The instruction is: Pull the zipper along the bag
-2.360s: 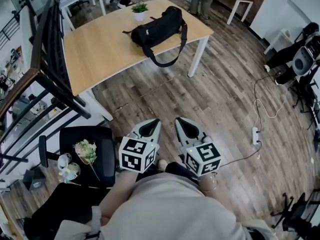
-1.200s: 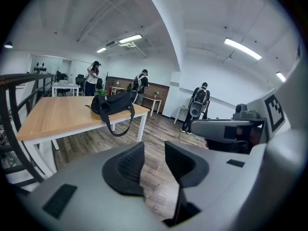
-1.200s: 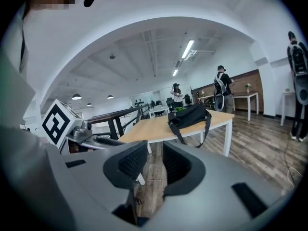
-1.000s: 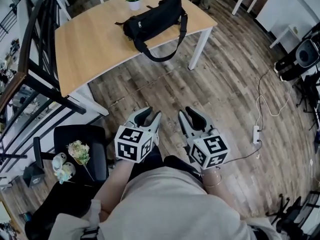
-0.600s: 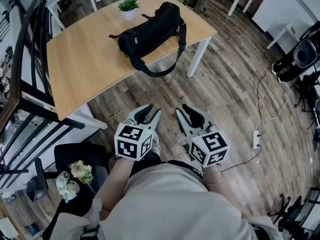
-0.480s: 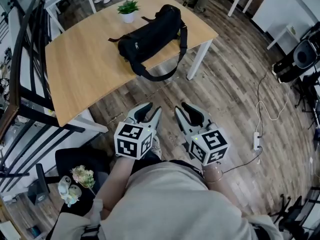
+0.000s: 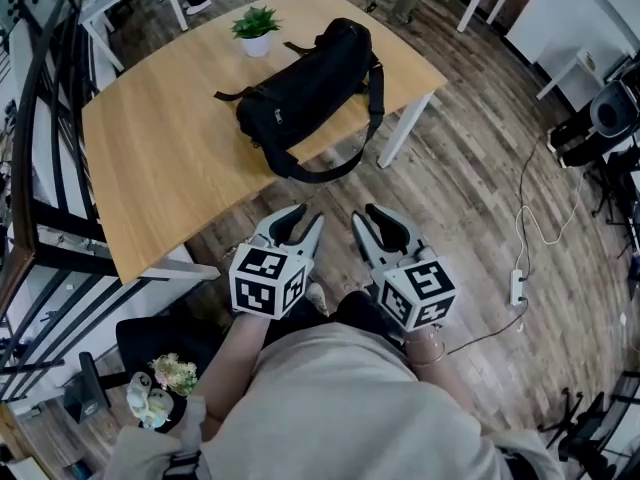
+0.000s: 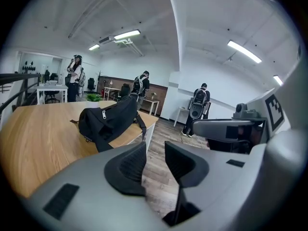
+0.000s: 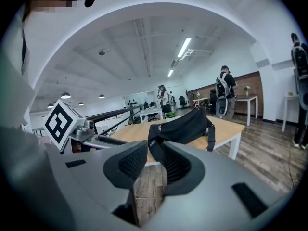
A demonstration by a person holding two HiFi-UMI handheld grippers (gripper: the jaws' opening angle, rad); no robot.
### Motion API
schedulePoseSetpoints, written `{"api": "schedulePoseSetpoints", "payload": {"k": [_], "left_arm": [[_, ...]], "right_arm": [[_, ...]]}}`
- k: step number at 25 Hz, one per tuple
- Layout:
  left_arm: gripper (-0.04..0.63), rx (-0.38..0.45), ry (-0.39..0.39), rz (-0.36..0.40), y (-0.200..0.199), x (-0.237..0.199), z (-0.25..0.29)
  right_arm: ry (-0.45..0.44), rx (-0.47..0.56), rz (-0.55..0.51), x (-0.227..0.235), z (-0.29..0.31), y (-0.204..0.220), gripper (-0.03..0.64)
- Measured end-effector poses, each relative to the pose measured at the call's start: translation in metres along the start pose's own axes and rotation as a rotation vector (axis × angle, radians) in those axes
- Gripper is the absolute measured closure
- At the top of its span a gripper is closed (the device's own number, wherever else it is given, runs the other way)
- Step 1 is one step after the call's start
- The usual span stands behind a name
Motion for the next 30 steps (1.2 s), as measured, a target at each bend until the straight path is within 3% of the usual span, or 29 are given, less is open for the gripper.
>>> {"api": "schedulePoseSetpoints", "payload": {"k": [12, 30], "left_arm": [[0.466, -0.021, -0.031, -0.071, 0.003, -0.035, 0.012], [0.465, 0.066, -0.308, -0.137, -0.063, -0.14, 0.065]], "right_arm": [[-0.046, -0.065, -0.007, 0.006, 0.048, -0.001, 0.525], [-0.289, -0.069, -0.098, 0.05, 0.192, -0.078, 0.534]]}}
Point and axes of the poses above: the fingertips, and each gripper's own axes: z forward along the fingers, x to its right, y out of its underside, the point moved 3 cm from there along -z, backward along the fingers, and after that the axes turned 4 degrees about z, right-handed, at the moved point
